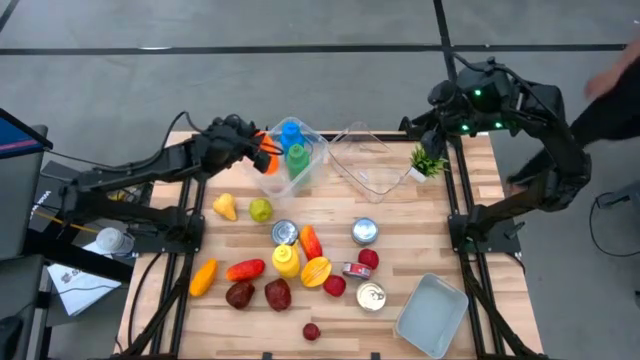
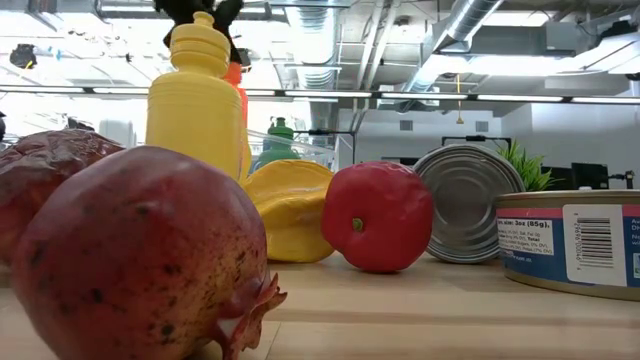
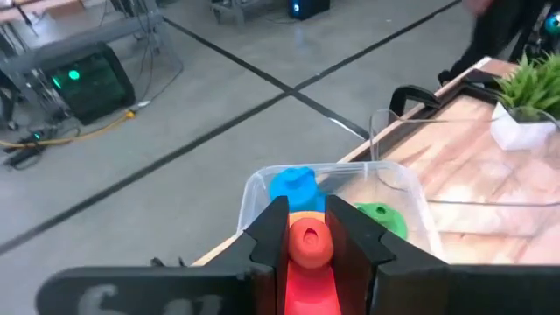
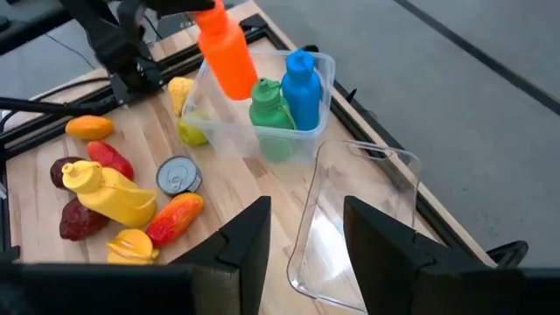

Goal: Pick & Place Food Item
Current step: Put the orange water bottle into the left transparent bin, then put the yellow water bottle into the left transparent bin, then put the red tuna can into the gray bin

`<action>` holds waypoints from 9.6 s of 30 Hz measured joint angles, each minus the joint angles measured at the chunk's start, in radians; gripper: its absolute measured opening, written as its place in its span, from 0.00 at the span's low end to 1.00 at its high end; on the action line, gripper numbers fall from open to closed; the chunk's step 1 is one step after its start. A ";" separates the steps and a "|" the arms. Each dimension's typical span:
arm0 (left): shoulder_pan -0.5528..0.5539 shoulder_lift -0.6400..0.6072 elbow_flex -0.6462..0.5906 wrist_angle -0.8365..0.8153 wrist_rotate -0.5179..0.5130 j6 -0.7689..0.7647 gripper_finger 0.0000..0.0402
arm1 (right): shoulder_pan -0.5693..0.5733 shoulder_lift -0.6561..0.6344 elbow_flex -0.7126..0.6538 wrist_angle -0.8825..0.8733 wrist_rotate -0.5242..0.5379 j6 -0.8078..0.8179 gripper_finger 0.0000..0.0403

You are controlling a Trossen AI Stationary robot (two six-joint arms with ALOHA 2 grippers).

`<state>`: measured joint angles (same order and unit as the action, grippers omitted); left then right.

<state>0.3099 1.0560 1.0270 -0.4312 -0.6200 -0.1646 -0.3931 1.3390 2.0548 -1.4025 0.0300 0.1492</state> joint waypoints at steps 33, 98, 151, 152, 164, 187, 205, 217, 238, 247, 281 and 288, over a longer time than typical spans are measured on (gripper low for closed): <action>0.163 0.264 -0.107 0.289 0.162 0.033 0.16 | 0.008 0.040 0.000 -0.012 -0.003 -0.028 0.34; 0.072 -0.108 -0.254 0.463 0.491 0.028 0.60 | 0.103 0.039 0.000 -0.034 -0.009 0.021 0.51; -0.780 0.094 -0.407 0.513 0.086 -0.154 0.34 | 0.368 0.089 0.001 0.000 -0.003 0.166 0.51; -0.780 0.094 -0.407 0.514 0.082 -0.153 0.31 | 0.368 0.089 0.001 0.001 -0.003 0.166 0.51; -0.779 0.096 -0.409 0.668 0.034 -0.154 0.15 | 0.368 0.077 0.000 0.001 -0.003 0.130 0.51; -0.649 -0.018 -0.140 0.668 -0.161 0.180 0.15 | 0.368 -0.045 0.001 -0.029 0.088 0.113 0.51; -0.280 -0.070 -0.132 0.219 -0.170 0.076 0.15 | 0.368 -0.042 0.001 -0.033 0.088 0.113 0.51; -0.196 -0.039 -0.231 0.269 -0.071 -0.035 0.16 | 0.368 -0.042 0.001 -0.027 0.088 0.113 0.51; -0.085 0.071 -0.339 0.378 0.077 -0.088 0.16 | 0.368 -0.042 0.001 -0.026 0.102 0.113 0.51; -0.085 0.087 -0.339 0.438 0.076 -0.087 0.26 | 0.368 -0.042 0.001 -0.026 0.102 0.113 0.51; -0.248 -0.206 -0.182 0.442 0.378 -0.050 0.68 | 0.368 -0.041 0.001 -0.026 0.099 0.114 0.54; -0.454 -0.242 -0.154 0.427 0.469 -0.050 0.68 | 0.399 -0.042 -0.008 -0.095 0.101 0.179 0.54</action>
<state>-0.1436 0.8145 0.8728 -0.0040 -0.1506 -0.2142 0.0056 1.2966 2.0471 -1.4971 0.1308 0.3282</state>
